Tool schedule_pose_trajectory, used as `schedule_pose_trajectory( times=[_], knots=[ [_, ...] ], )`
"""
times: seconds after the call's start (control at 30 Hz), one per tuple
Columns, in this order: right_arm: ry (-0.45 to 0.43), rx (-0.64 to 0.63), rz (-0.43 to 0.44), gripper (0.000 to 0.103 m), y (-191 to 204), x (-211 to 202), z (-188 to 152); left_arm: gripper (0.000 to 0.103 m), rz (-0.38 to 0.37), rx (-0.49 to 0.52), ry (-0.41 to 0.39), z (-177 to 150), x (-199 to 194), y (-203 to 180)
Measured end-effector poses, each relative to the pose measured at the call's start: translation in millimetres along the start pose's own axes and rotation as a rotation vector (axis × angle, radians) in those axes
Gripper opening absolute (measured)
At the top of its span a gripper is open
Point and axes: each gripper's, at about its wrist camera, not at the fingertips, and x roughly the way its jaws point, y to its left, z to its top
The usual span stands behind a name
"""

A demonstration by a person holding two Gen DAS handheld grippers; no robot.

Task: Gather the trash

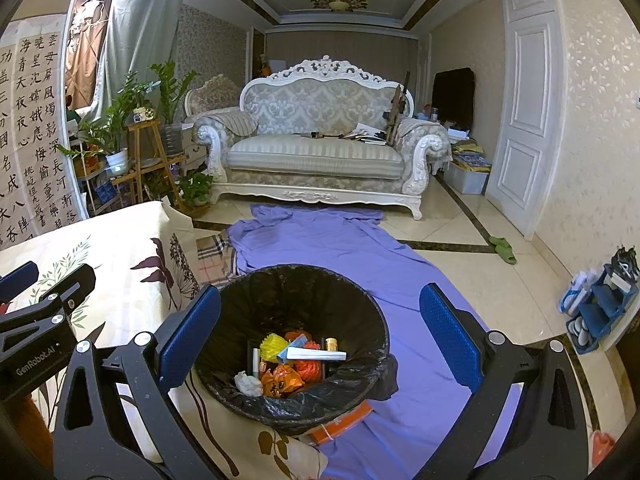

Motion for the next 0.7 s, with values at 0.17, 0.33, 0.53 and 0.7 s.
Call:
schedule_pose_trajectory(
  times=[0.17,0.33,0.53,0.7],
  knots=[
    [0.0,0.001,-0.001,0.097,1.0,-0.1,-0.2,0.086,0.001,-0.003,0.002,-0.2,1.1,0.6],
    [0.0,0.0,-0.001,0.097,1.4,-0.1,-0.4,0.086,0.0,-0.003,0.002,-0.1,0.9,0.7],
    [0.001,-0.001,0.001,0.097,2.8,0.1,0.2,0.086,0.001,-0.003,0.002,-0.1,0.4,0.4],
    [0.001,-0.002,0.002,0.097,3.8,-0.1,0.4,0.086,0.002,-0.002,0.002,0.2,0.3,0.6]
  ],
)
